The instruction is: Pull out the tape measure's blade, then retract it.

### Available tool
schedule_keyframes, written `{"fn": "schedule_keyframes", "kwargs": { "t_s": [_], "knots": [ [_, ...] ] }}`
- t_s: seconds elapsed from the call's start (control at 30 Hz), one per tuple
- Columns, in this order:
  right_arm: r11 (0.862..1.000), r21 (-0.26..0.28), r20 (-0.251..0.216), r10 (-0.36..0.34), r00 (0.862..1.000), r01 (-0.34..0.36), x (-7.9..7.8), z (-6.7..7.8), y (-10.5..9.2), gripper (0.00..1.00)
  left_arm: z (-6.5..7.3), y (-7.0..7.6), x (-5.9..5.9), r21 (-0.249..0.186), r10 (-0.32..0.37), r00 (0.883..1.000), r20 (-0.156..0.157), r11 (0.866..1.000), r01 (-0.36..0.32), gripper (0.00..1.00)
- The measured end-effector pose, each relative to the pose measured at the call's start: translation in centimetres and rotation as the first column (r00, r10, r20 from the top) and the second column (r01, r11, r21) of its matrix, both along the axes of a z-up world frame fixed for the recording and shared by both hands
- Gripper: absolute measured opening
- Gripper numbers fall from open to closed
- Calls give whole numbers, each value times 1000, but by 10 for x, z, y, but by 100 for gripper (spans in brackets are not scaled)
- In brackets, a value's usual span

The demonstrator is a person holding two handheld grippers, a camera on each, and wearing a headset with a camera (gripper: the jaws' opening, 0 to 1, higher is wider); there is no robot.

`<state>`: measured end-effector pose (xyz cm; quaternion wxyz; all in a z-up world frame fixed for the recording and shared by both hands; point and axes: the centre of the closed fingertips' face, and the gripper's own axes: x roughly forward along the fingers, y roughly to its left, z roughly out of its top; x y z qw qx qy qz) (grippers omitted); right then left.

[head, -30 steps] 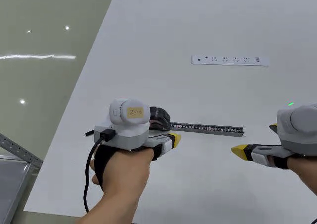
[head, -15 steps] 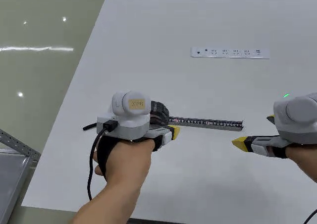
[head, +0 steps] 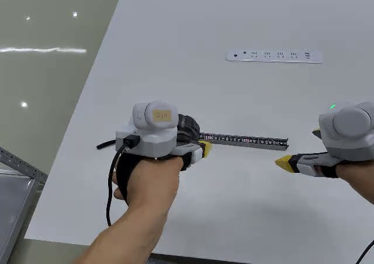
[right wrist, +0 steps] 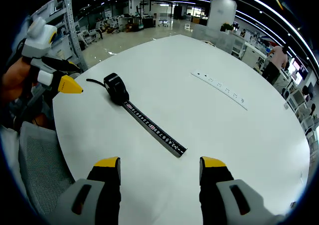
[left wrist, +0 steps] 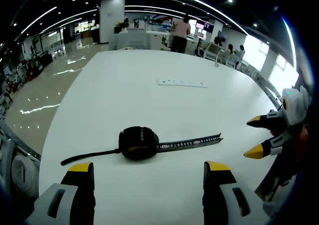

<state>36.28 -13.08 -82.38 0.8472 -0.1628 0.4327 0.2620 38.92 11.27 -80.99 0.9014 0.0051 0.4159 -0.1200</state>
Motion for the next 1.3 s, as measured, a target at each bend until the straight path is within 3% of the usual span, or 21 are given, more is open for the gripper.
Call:
{"fn": "schedule_keyframes", "kwargs": {
  "t_s": [0.93, 1.3],
  "knots": [
    [993, -48, -28, 106, 994, -108, 19, -32, -11, 59, -23, -5, 16, 5, 30, 999, -16, 1000, -30, 84],
    [972, -87, -13, 216, 976, -216, 27, -42, -14, 59, -31, -4, 19, 7, 37, 999, -25, 999, -37, 83]
  ]
}}
